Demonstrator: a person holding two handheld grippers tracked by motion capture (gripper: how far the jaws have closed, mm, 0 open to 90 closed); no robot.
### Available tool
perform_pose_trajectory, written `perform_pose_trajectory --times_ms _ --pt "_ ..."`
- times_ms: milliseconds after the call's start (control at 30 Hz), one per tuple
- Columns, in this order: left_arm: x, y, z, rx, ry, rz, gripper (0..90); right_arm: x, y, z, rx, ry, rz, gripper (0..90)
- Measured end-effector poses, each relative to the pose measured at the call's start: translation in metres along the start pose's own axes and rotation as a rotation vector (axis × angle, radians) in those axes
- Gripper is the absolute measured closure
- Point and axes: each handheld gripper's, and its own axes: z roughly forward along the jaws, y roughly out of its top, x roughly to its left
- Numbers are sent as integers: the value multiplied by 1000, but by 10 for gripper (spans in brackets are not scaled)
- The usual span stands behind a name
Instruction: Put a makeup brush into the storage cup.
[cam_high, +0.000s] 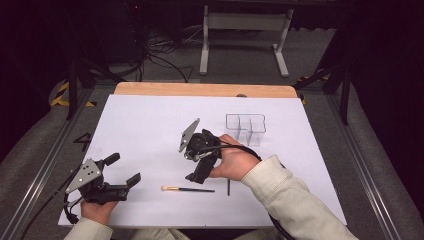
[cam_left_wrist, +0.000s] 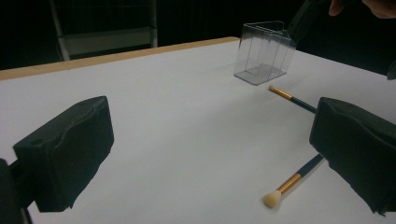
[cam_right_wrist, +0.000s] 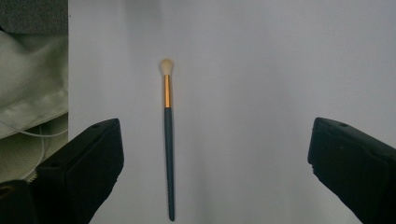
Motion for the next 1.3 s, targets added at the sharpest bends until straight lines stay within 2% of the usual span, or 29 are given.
perform_pose_trajectory --times_ms 167,400,733,833,1100,1300 --pt "0 0 1 2 -7 -3 6 1 0 12 51 22 18 74" --pt "0 0 1 2 -7 -2 5 2 -3 22 66 34 26 74" --pt "1 0 2 10 -15 -3 14 8 -6 40 117 45 20 97" --pt "1 0 2 10 -14 -3 16 10 -7 45 129 43 21 117" --pt "1 0 2 11 -12 -2 18 13 -11 58 161 77 28 205" --pt "1 0 2 14 -14 -4 26 13 -13 65 179 81 15 272"
